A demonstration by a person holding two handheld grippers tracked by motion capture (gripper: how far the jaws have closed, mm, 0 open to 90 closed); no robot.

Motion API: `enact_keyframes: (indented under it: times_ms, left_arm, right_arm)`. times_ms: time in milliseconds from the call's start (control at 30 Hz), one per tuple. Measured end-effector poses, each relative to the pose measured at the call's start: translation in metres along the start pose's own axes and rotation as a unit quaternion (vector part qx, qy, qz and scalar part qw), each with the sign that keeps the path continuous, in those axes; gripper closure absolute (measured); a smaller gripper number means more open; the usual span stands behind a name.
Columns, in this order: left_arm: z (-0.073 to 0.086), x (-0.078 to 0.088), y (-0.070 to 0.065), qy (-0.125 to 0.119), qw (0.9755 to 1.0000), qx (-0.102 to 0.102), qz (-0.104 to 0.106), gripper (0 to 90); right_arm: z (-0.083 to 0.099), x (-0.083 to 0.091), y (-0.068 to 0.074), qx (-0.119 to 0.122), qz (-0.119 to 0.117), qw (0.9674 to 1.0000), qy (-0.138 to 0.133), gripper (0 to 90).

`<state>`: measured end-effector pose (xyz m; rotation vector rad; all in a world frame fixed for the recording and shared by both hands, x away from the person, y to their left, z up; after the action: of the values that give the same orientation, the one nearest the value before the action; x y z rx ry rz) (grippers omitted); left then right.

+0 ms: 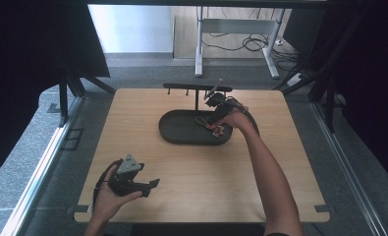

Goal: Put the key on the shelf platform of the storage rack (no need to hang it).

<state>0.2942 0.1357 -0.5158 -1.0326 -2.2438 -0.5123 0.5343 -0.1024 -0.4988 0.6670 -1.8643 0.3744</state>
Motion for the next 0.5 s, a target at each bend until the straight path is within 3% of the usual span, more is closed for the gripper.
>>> enact_keyframes:
  times_ms: [133,500]
  left_arm:
    - [0.000,-0.001,-0.001,0.002,1.0000,-0.001,0.002,21.8]
    - [0.000,0.000,0.001,0.002,1.0000,0.003,-0.005,21.8]
  right_arm:
    - [0.002,0.013,0.002,-0.007,-0.011,0.9998,-0.017,57.1]
    - [0.019,0.039,0.010,0.003,-0.023,0.9988,-0.044,51.6]
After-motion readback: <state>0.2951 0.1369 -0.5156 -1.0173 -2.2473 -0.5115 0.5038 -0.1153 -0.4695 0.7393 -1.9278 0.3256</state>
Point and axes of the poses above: each handheld gripper's, and its own axes: x roughly backward along the jaws, z roughly out of its underside, y roughly to its left, the point moved 8 cm from there along -x, roughly forward along the jaws, and after that the axes turned 12 degrees about -x, right-handed, at the moved point
